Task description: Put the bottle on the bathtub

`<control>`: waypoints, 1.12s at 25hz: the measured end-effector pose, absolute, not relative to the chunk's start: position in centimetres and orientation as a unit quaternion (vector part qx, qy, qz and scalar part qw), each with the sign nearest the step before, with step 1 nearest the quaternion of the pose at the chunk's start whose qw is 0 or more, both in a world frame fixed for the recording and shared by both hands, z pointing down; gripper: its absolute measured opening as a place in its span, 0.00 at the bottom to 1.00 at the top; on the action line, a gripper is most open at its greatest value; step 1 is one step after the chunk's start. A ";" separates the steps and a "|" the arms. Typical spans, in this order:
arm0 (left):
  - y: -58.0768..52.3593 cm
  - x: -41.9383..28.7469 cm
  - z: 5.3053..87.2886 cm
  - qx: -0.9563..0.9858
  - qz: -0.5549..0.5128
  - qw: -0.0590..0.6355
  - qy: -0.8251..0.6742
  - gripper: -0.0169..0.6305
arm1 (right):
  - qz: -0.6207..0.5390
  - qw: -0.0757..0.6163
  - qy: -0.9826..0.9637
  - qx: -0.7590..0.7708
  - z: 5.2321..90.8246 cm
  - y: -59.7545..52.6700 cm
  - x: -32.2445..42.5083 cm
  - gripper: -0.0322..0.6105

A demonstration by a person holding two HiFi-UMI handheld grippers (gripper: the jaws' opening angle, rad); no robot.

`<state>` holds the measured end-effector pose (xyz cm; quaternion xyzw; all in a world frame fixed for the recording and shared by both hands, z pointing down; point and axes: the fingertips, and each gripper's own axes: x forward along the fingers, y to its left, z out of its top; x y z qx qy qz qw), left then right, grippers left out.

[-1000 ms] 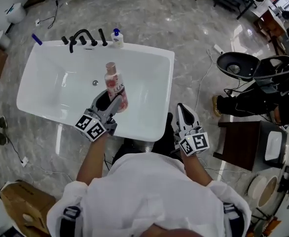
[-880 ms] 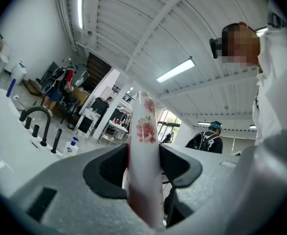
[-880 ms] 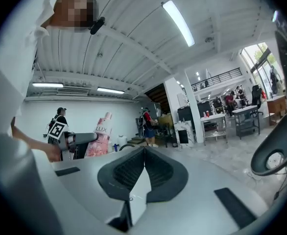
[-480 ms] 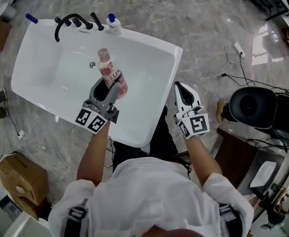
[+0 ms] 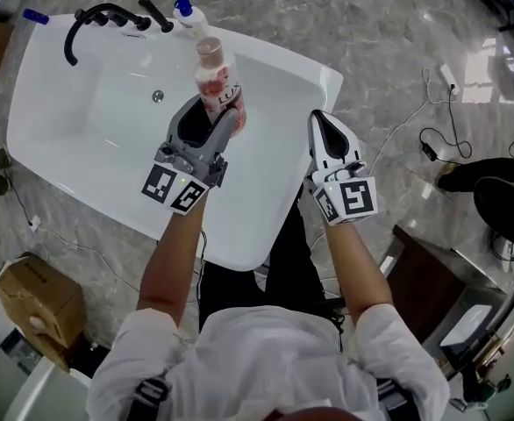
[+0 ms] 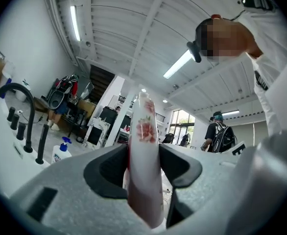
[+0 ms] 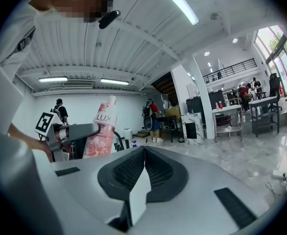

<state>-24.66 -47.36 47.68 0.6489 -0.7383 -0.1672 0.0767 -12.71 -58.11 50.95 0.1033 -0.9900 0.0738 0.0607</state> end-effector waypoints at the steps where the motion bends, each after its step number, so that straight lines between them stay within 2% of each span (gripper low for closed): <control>1: -48.1 -25.0 48.3 0.651 -0.165 0.072 -0.737 0.35 | 0.072 0.056 -0.991 0.102 51.5 -58.5 -13.4 0.07; 8: -53.9 -27.3 53.0 0.655 -0.163 0.042 -0.736 0.35 | 0.062 0.036 -0.991 0.113 55.0 -63.2 -17.2 0.07; 17: -60.9 -29.3 60.4 0.655 -0.130 0.025 -0.744 0.34 | 0.081 0.067 -0.988 0.109 62.2 -69.1 -21.1 0.07; 28: -66.7 -31.4 66.4 0.644 -0.114 -0.006 -0.757 0.34 | 0.086 0.081 -0.989 0.090 67.5 -71.7 -21.5 0.07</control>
